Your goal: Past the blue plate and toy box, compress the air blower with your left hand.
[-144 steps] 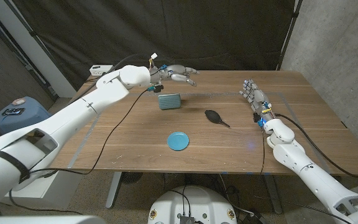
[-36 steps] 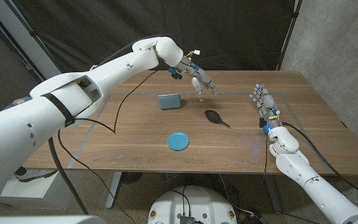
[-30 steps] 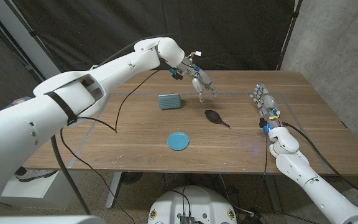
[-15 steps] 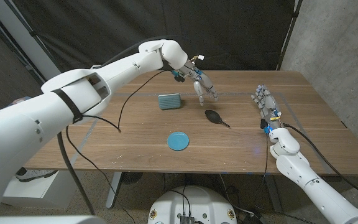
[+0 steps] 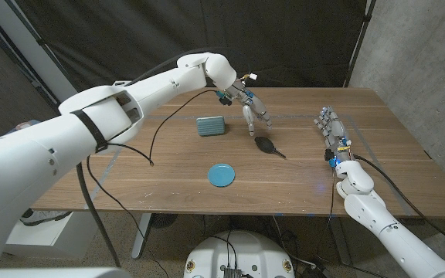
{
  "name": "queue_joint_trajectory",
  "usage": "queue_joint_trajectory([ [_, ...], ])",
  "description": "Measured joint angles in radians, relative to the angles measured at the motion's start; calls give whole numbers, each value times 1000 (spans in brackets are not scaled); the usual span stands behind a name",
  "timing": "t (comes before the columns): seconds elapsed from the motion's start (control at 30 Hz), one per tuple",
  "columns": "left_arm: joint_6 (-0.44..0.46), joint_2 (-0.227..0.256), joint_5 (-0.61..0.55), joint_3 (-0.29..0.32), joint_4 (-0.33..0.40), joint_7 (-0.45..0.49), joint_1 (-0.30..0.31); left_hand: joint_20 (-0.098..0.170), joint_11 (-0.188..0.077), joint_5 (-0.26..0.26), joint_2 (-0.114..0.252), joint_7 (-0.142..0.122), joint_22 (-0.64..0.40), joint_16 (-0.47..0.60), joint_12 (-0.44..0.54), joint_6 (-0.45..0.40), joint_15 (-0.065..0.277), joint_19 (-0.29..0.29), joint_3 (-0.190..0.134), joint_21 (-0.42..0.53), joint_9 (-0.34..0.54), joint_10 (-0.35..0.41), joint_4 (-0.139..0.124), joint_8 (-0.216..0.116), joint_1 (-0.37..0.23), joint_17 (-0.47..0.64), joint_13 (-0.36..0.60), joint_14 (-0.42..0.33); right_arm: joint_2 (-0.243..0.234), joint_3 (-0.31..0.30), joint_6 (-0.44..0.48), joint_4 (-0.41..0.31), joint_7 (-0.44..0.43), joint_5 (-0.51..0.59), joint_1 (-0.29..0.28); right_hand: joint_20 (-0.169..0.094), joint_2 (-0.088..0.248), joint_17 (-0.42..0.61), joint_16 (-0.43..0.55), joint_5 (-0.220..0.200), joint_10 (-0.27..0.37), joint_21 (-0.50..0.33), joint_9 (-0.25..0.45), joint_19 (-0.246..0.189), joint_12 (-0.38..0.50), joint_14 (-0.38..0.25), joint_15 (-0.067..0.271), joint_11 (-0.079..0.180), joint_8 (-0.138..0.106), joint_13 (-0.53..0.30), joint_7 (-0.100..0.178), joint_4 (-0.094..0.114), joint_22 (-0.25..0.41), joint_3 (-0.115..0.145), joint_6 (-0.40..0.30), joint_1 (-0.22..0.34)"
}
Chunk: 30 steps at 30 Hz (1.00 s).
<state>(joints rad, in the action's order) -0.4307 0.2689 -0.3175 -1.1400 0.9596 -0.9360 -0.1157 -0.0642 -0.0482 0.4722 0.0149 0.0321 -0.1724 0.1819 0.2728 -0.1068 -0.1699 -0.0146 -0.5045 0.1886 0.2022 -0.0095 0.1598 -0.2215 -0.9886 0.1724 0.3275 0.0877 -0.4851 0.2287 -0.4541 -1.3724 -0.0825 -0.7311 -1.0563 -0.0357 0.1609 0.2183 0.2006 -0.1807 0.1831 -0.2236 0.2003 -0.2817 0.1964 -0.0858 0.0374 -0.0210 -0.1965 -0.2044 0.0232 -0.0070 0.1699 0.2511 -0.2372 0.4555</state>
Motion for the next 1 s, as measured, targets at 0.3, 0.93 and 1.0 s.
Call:
queue_joint_trajectory([
  [0.3,-14,-10,-14,-11,-18,18,0,0,-4,0,0,2,0,0,0,9,0,0,0,0,0,-11,0,5,0,0,5,0,4,0,-3,12,11,-4,6,0,0,0,6,0,-5,6,0,0,0,1,1,5,0,0,0,-6,0,0,0,0],
  [0.93,-50,-51,-38,-36,-91,52,-14,0,-5,-8,4,-4,0,0,0,14,4,0,7,0,5,-20,-2,5,-4,0,9,-4,12,-1,-9,34,21,-12,15,-5,0,0,7,0,-5,6,0,-5,0,1,1,5,0,0,-2,-10,0,1,2,0],
  [1.0,-50,-53,-41,-40,-88,54,-14,0,-5,-8,4,-4,0,0,0,14,4,0,7,0,5,-20,-2,5,-4,0,9,-4,13,-2,-13,36,27,-16,15,-5,0,0,7,0,-5,6,0,-5,0,1,1,5,0,0,-2,-10,0,1,2,0],
])
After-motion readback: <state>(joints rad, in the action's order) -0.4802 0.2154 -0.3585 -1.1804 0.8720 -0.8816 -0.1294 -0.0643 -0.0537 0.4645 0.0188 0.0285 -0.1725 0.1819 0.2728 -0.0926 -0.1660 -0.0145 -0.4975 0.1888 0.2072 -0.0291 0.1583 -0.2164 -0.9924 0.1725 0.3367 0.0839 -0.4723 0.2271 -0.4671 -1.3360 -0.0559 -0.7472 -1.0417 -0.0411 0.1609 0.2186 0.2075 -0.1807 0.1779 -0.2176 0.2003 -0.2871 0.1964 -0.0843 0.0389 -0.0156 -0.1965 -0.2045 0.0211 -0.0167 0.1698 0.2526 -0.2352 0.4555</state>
